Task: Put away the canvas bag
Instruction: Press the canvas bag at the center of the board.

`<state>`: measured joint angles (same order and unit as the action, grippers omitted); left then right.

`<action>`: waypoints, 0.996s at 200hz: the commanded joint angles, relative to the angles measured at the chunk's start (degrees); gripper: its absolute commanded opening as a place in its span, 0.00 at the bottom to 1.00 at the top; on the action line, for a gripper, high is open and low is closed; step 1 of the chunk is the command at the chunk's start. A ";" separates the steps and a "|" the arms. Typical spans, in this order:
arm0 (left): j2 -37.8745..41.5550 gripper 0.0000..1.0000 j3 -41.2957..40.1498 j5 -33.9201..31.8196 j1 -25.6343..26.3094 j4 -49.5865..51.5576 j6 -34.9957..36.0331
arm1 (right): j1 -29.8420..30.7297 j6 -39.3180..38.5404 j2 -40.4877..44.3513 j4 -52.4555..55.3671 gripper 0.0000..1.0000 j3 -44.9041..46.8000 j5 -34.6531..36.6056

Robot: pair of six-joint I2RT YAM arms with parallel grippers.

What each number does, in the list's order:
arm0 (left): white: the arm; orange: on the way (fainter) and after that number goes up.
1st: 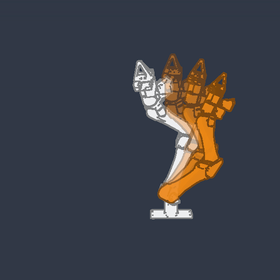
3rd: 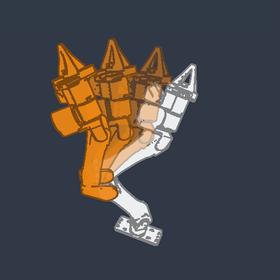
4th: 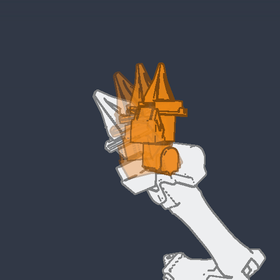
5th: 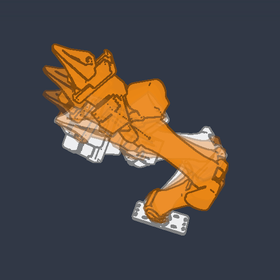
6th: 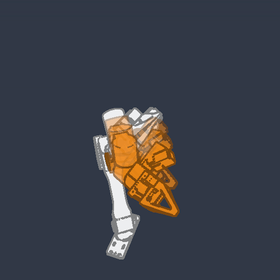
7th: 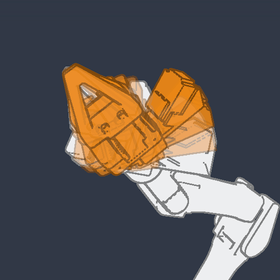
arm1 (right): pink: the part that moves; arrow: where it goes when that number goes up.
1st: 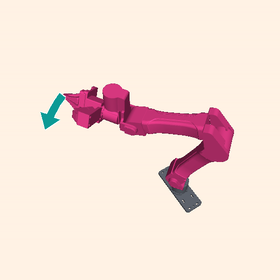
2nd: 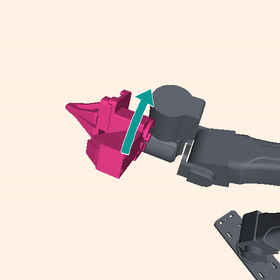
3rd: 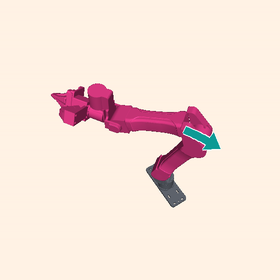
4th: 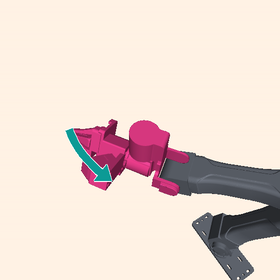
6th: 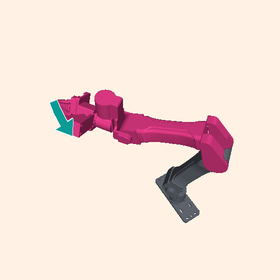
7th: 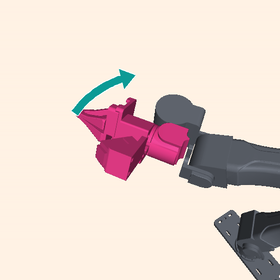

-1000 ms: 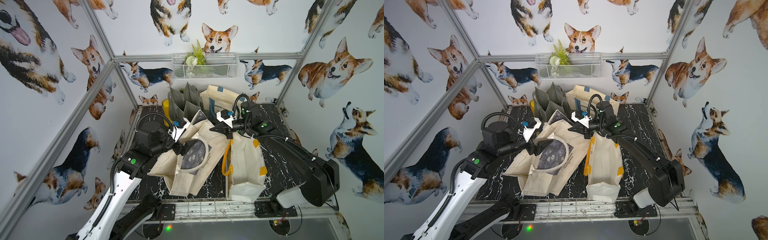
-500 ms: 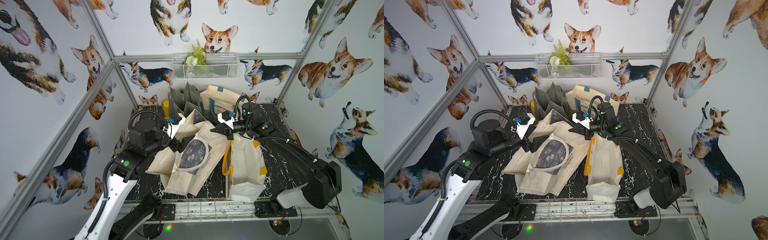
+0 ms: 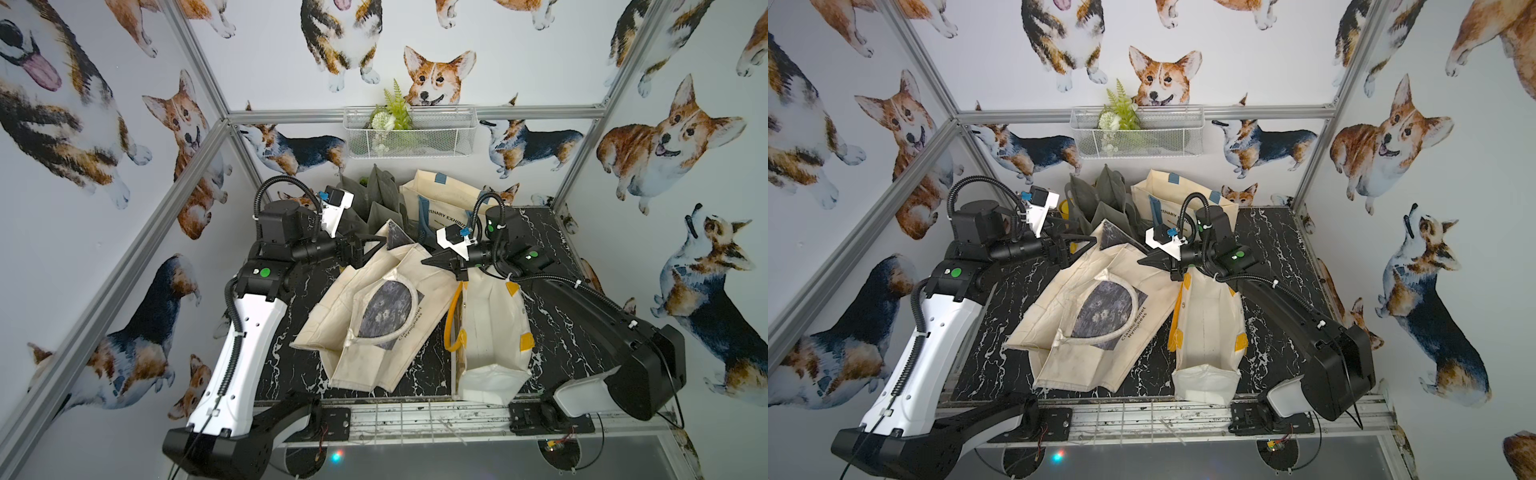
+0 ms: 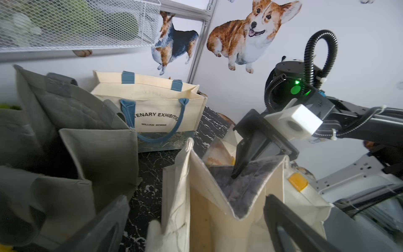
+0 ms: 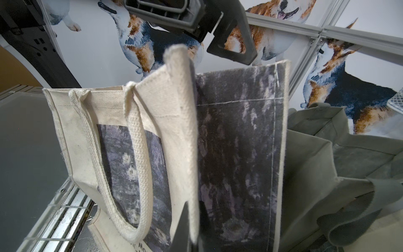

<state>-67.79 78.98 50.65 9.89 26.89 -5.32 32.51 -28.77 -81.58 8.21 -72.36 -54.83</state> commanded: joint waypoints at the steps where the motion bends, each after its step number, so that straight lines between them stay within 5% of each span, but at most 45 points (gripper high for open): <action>1: -1.30 1.00 -0.64 8.93 0.11 -7.12 -6.73 | 0.07 -2.62 -0.46 0.16 0.00 -1.38 -2.04; 90: -4.83 1.00 2.05 9.85 6.57 -1.45 -3.10 | 0.07 0.39 -4.93 3.21 0.00 -6.57 -2.48; 139: -5.16 0.95 5.01 3.81 8.86 12.45 6.70 | 0.03 4.73 -6.71 2.39 0.00 -8.34 -2.24; 167: -5.66 0.86 6.64 -2.18 10.71 19.01 12.29 | 0.04 5.31 -7.36 3.41 0.00 -9.21 -2.22; 199: -6.56 0.61 9.60 -9.36 13.53 23.06 17.08 | 0.10 4.52 -7.19 4.91 0.00 -9.20 -1.56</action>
<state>-73.91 86.41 47.90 21.78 43.44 5.48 32.53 -24.01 -88.92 12.62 -80.90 -55.79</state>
